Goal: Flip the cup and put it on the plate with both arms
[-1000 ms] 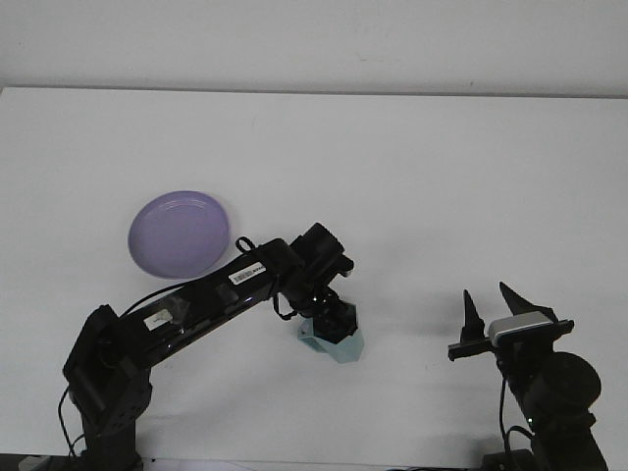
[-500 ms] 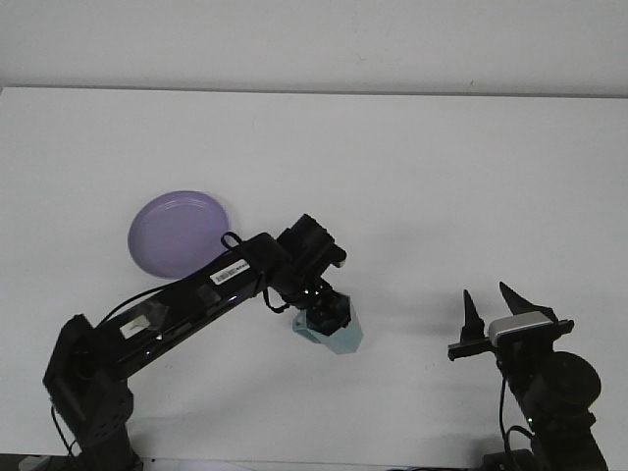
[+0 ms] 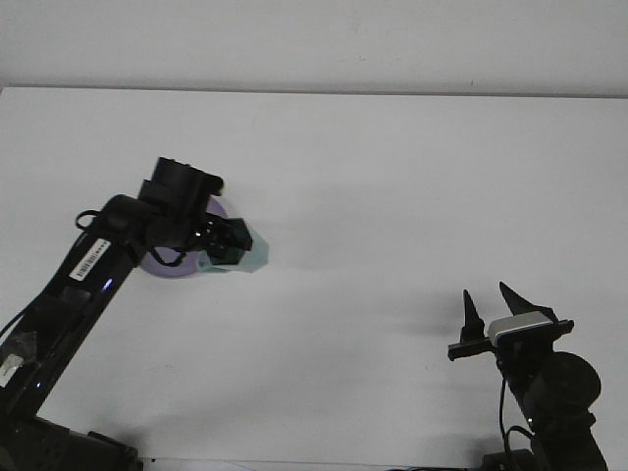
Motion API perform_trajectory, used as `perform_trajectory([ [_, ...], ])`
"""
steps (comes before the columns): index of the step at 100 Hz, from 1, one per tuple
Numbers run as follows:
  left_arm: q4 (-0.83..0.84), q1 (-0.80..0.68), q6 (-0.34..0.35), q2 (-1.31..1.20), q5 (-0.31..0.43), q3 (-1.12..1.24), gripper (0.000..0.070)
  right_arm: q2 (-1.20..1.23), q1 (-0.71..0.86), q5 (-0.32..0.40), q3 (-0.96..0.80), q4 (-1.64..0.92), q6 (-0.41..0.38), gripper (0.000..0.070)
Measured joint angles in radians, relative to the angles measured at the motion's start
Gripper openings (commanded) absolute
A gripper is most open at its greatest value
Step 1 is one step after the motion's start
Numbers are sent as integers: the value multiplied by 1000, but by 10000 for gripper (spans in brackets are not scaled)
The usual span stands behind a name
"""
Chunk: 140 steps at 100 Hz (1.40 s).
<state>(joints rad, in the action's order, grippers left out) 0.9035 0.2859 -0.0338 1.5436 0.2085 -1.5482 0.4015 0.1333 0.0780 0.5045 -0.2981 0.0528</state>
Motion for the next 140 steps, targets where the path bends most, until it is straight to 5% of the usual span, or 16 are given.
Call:
perform_trajectory([
  [38,-18,-285,81,89,-63,-2,14,0,3,0,0,0,-9,390],
  [55,-29,-309,114,197,-132,-3,13,0,3,0,0,-2,-9,390],
  [108,-83,-323,155,339,-135,-68,19,0,3,0,0,-2,-9,390],
  [114,-92,-323,155,339,-135,-68,97,0,3,0,0,-2,-9,390],
  [126,-92,-323,155,339,-135,-68,470,0,3,0,0,-2,-9,390],
  [140,-94,-323,164,339,-135,-72,506,0,3,0,0,-2,-9,390],
])
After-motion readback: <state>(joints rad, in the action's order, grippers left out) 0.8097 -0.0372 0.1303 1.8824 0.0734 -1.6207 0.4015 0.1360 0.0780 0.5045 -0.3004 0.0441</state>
